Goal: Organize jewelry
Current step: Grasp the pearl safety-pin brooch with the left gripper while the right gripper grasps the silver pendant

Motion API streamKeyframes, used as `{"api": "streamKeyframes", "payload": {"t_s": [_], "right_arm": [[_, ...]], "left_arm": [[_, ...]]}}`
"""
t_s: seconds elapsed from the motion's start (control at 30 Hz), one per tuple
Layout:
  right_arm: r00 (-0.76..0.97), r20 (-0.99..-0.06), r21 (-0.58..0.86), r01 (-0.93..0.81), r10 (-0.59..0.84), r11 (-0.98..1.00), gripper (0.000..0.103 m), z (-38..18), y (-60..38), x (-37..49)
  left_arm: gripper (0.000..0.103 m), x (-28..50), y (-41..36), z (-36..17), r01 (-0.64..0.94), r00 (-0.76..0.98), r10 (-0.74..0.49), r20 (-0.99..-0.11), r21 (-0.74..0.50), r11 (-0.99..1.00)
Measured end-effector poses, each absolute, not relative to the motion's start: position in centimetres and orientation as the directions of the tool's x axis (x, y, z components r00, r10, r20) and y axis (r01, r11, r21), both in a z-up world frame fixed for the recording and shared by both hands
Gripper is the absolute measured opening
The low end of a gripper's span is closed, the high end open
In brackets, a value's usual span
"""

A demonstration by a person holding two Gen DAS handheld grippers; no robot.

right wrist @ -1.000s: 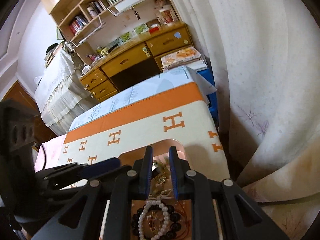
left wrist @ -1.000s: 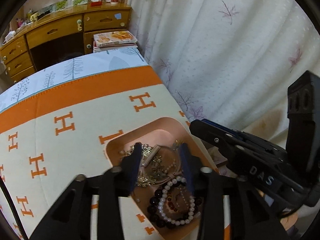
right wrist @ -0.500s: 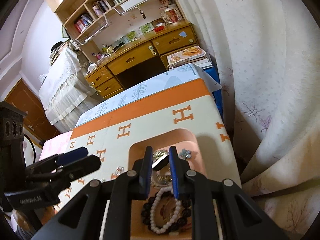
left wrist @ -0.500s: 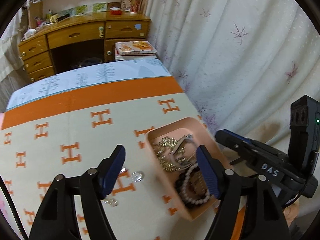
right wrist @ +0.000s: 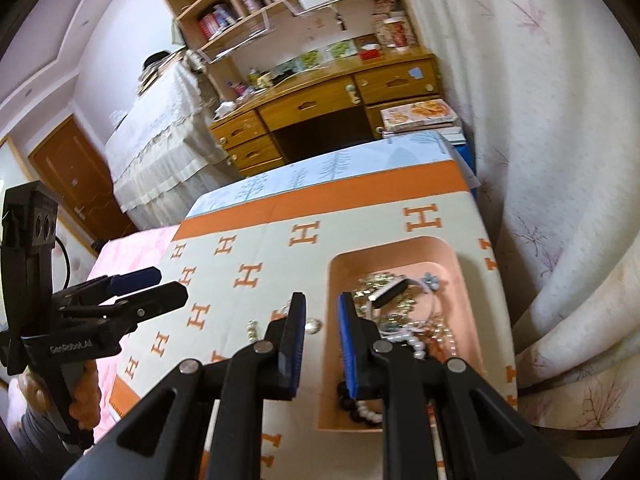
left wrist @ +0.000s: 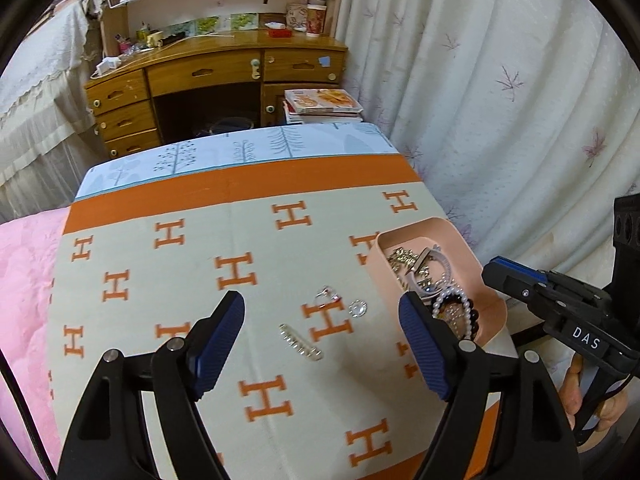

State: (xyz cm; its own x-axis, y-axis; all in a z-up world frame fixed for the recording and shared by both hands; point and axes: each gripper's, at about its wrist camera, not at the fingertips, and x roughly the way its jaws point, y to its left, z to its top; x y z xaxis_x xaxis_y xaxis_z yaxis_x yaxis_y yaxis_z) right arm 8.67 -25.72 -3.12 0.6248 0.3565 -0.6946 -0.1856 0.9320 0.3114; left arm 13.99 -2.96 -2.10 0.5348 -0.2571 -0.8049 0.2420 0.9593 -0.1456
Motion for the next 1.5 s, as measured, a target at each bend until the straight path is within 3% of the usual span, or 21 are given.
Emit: {"api": "streamKeyframes", "payload": {"t_s": [0.27,0.5,0.77,1.0,1.1,1.17,1.27,1.3,1.33,1.5], "right_arm": [[0.562,-0.725,0.290,-0.278,0.399,0.916,0.017,-3.3,-21.3,10.2],[0.398,-0.818,0.301,-0.320,0.416,0.898,0.017,-6.4,-17.3,14.8],[0.228,-0.919,0.248,-0.300,0.322,0.921,0.017,-11.6,-15.5,18.7],[0.182,-0.968,0.105,-0.336,0.173,0.936,0.017,-12.7,-14.4,19.1],[0.165,-0.981,0.046,-0.334,0.106,0.941,0.017,-13.1,-14.2,19.4],[0.146,-0.987,0.012,-0.332,0.064,0.943,0.017,-13.6,-13.9,19.7],[0.106,-0.993,0.005,-0.330,0.043,0.944,0.017,-14.2,-13.7,20.1],[0.089,-0.995,0.015,-0.319,0.045,0.948,0.017,-14.2,-13.6,20.3],[0.079,-0.996,0.015,-0.309,0.041,0.951,0.017,-14.3,-13.6,20.5],[0.070,-0.997,-0.004,-0.301,0.018,0.954,0.017,-14.4,-13.2,20.9]], "left_arm": [[0.078,13.2,-0.9,-4.4,0.181,0.524,-0.242,-0.816,-0.171,0.969],[0.078,15.0,0.2,-10.1,0.043,0.439,-0.207,-0.874,-0.210,0.977],[0.076,17.0,-2.3,-14.6,0.021,0.356,-0.153,-0.922,-0.156,0.988],[0.059,17.9,-4.7,-16.0,0.050,0.337,-0.062,-0.940,-0.048,0.998],[0.058,18.1,-5.0,-16.1,0.052,0.347,-0.047,-0.937,-0.031,0.998],[0.050,18.1,-4.9,-16.0,0.054,0.351,-0.041,-0.936,-0.023,0.998],[0.027,17.9,-4.4,-15.8,0.050,0.354,-0.032,-0.935,-0.015,0.999],[0.015,17.9,-4.2,-15.7,0.044,0.356,-0.036,-0.934,-0.022,0.999],[0.012,17.8,-3.8,-15.6,0.036,0.352,-0.044,-0.935,-0.033,0.999],[0.010,17.4,-1.5,-15.5,0.020,0.336,-0.084,-0.938,-0.082,0.996]]}}
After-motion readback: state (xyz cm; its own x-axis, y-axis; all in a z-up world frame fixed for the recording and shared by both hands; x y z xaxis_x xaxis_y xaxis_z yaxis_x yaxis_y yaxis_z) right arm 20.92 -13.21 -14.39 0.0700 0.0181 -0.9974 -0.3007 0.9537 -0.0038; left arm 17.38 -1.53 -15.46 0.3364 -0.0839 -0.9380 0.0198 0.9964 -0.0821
